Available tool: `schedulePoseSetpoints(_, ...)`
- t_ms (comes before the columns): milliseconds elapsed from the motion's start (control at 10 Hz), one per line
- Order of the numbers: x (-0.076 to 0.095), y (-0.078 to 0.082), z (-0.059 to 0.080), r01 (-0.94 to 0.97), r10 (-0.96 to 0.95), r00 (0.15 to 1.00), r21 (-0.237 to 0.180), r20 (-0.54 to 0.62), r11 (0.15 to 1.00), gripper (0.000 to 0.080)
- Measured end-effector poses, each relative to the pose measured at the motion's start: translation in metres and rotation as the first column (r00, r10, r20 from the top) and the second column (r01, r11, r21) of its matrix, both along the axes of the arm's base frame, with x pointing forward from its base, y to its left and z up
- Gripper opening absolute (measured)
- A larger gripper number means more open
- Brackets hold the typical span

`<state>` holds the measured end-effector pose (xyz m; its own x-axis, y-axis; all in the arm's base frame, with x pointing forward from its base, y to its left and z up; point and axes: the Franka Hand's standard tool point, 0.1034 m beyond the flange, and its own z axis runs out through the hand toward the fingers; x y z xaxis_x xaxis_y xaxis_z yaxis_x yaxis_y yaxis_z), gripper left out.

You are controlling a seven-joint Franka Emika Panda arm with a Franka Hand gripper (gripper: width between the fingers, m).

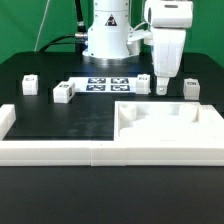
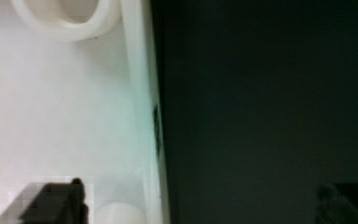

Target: Assemble one leg

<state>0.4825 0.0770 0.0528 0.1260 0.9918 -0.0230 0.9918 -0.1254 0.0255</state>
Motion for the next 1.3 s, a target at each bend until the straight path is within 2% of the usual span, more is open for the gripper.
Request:
schedulePoseSetpoints(200,-0.001,0.001,0.000,0.212,-0.212,0.977,0.008,0.002,0.977,0.0648)
schedulePoseSetpoints(400,-0.012,0.005,-0.003,0.459,-0.459,0.888,0.020,-0.013,0.888,0.0648)
schedulePoseSetpoints(600,-0.017,0.012,-0.005,0.725,-0.724,0.689,0.036,-0.040,0.688,0.0648)
schedulePoseSetpoints(800,-0.021,0.029,-0.005,0.882,-0.880,0.472,0.024,-0.056,0.471,0.0648)
schedulePoseSetpoints(1100,-0.028,0.055,-0.006,0.993,-0.989,0.121,0.004,-0.083,0.121,0.0648)
schedulePoseSetpoints(1300,-0.032,0.068,-0.006,1.000,-0.996,-0.021,-0.009,-0.088,-0.020,0.0648)
